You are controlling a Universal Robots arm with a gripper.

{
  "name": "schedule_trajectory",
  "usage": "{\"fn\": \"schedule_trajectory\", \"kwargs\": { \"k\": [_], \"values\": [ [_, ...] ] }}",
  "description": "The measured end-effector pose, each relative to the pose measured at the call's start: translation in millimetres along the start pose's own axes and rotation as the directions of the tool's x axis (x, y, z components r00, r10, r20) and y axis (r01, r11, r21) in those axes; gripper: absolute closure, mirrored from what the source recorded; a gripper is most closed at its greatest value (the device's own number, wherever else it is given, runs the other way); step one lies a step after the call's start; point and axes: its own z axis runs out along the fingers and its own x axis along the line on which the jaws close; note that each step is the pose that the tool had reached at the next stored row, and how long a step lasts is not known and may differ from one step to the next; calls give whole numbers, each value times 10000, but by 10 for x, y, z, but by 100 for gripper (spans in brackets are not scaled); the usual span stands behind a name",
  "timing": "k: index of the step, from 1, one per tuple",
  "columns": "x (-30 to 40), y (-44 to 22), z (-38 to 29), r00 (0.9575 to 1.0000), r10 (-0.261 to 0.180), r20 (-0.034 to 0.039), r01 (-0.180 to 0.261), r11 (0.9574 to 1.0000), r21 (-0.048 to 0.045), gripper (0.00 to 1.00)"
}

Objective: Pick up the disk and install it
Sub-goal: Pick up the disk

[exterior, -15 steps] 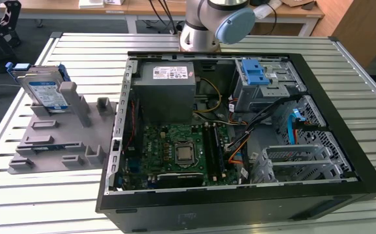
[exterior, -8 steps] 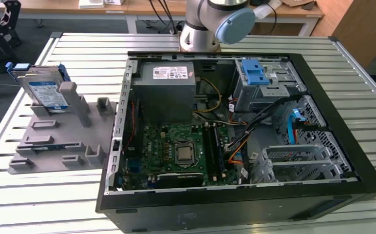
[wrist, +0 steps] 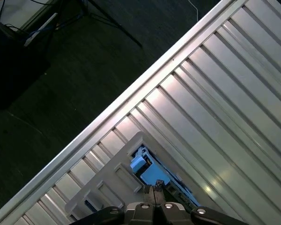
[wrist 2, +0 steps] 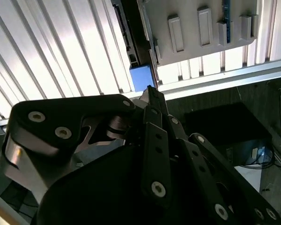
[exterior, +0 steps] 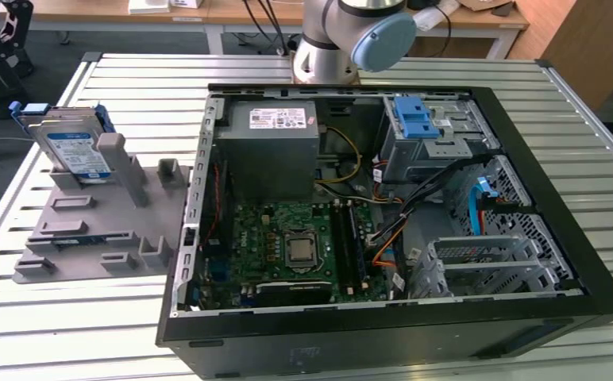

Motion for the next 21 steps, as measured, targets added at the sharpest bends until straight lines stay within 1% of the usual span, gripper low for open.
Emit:
{"fn": "schedule_trajectory", "kwargs": {
  "k": [5, 10, 16, 21],
  "values": [
    [0, 0, 0, 9992, -396, -17, 396, 9992, -3, 89],
    [0, 0, 1, 9969, -781, -33, 781, 9969, -5, 89],
    [0, 0, 0, 9926, -1215, -51, 1215, 9926, -9, 89],
    [0, 0, 1, 9877, -1564, -66, 1564, 9877, -13, 89]
  ]
}}
